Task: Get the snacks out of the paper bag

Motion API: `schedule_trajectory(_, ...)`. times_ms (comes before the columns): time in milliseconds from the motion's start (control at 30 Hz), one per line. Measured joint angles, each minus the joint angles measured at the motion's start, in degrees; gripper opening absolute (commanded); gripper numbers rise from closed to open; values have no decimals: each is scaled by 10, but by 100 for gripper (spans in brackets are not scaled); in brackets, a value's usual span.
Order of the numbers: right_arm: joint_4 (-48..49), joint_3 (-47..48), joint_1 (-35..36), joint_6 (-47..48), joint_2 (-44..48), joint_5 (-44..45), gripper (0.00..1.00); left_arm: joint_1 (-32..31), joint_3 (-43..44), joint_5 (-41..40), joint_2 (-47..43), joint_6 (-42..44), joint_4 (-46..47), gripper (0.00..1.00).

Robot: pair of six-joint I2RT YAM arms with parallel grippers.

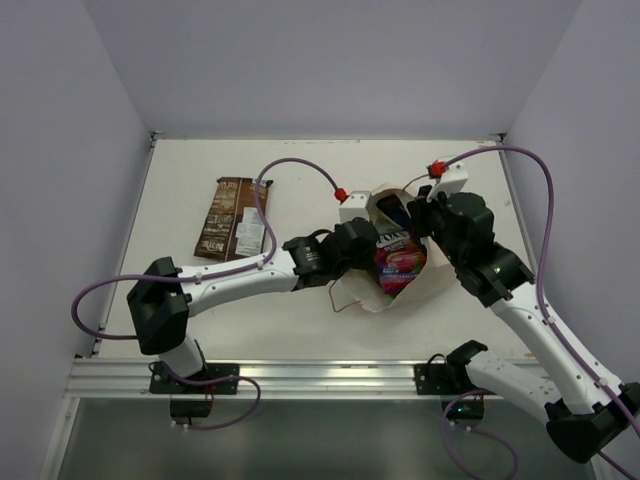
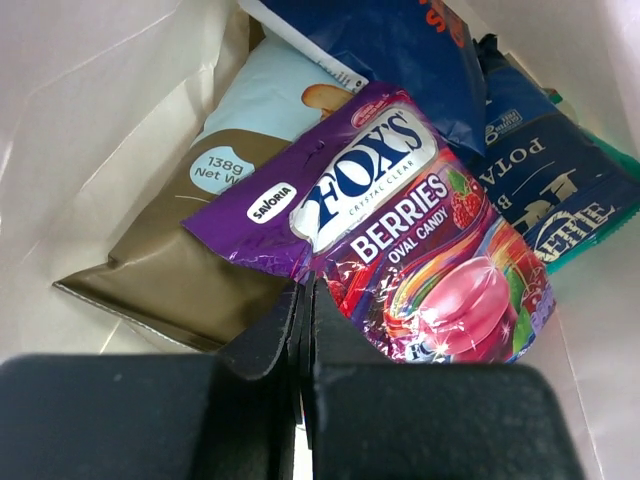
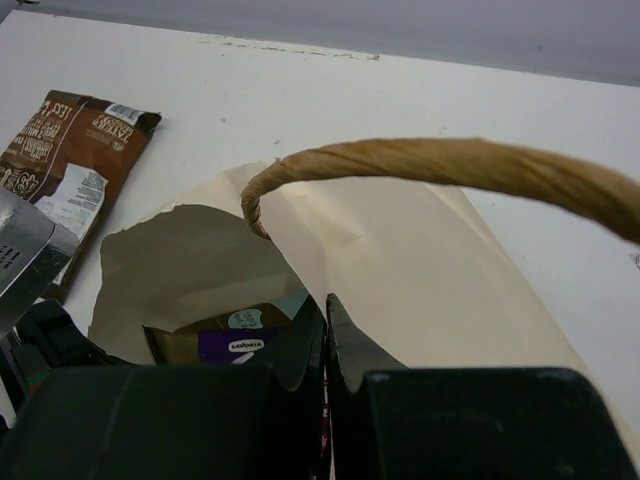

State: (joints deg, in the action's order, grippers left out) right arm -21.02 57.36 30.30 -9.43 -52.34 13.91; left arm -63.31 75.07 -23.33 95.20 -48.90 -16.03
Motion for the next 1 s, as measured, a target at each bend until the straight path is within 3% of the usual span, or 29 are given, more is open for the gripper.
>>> schedule_trajectory(300,1,-5,0,0,5,1,0,13,-26,3,-59,7,3,0)
schedule_trajectory(633,9,-13,0,3,6,48,0,63,-14,17,-252,71,-60,0)
schedule_trajectory(833,15,-15,-4,3,0,72,0,124,4,-2,-358,106,-128,0)
schedule_trajectory(1000,16,-15,-4,3,-2,76,0,175,18,-47,-377,139,-155,0)
